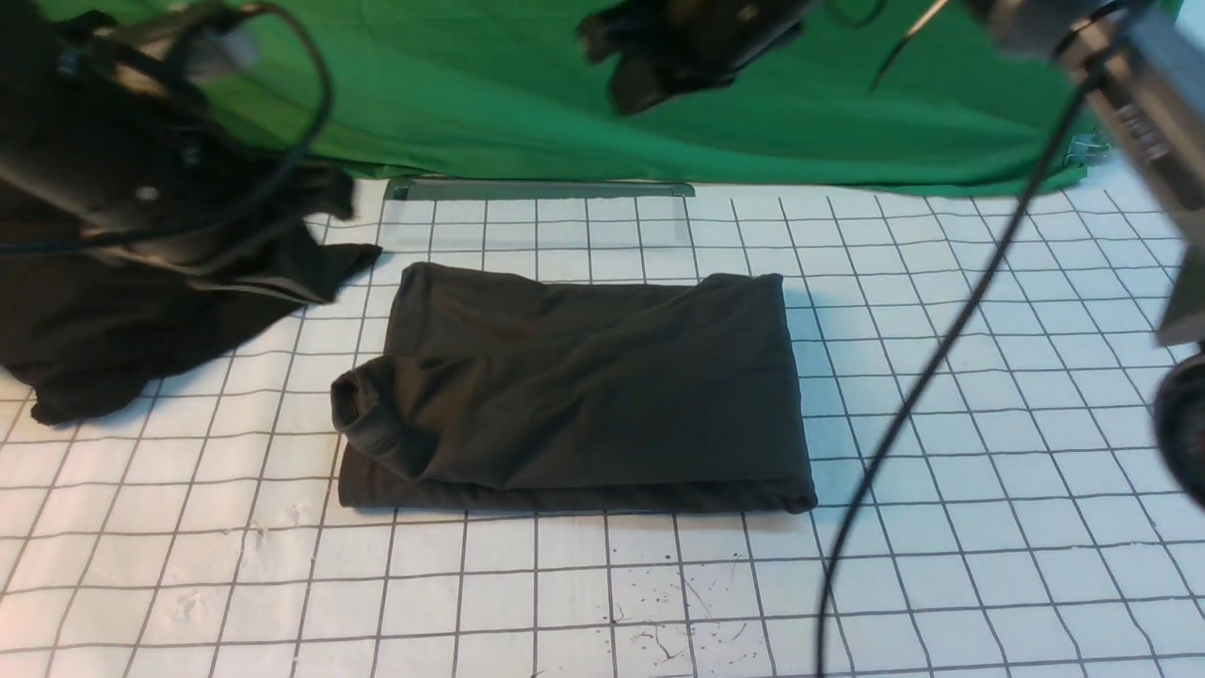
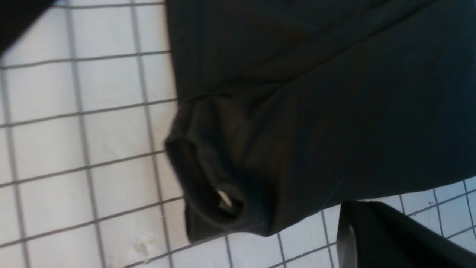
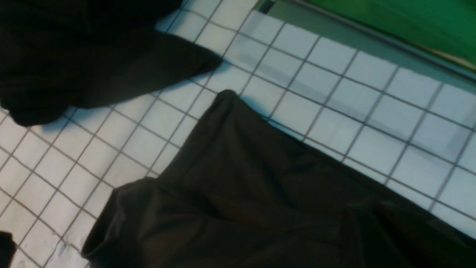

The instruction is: Fold a long-sleeved shirt over a white checkered tablecloth.

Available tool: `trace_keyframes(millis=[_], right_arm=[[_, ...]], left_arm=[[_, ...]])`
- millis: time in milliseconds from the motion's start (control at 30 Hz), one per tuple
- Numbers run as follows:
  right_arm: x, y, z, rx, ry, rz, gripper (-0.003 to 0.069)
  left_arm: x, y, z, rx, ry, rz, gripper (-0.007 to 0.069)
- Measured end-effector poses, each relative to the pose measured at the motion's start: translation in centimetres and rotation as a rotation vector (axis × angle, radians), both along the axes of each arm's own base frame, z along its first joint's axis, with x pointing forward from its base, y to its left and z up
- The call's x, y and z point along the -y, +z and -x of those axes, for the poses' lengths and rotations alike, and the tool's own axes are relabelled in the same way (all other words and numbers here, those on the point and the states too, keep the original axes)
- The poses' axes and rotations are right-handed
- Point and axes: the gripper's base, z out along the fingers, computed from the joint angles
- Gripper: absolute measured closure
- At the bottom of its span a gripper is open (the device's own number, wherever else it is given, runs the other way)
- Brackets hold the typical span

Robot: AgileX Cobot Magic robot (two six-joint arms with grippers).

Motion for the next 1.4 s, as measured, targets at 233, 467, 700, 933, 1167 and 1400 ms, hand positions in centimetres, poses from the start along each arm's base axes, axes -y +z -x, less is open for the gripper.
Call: trace_keyframes(millis=[233, 467, 700, 933, 1167, 1400], right_arm=[[2.9, -3.5, 2.1, -0.151, -0.028, 0.203, 0.065], [3.2, -12.7, 4.1, -0.379, 0.018, 0.332, 0.0652], [4.0, -18.0, 5.8, -0.468, 0.02, 0.381, 0.0652], [4.9, -19.7, 6.5, -0.5, 0.005, 0.391, 0.0652], [6.3, -17.2, 7.0, -0.48, -0.004, 0.404, 0.0652], [7.6, -9.7, 9.1, -0.321, -0.015, 0.341, 0.0652]], left_arm=[[2.6, -6.1, -2.9, -0.138, -0.01, -0.028, 0.0629], [2.0, -10.6, -3.7, -0.292, -0.023, -0.158, 0.0629], [0.5, -10.8, -3.6, -0.302, 0.009, -0.322, 0.0629], [0.3, -10.4, -3.4, -0.305, 0.016, -0.335, 0.0629], [0.2, -6.1, -2.2, -0.172, 0.039, -0.287, 0.0629], [0.9, -3.4, -1.3, -0.094, 0.042, -0.164, 0.0629]])
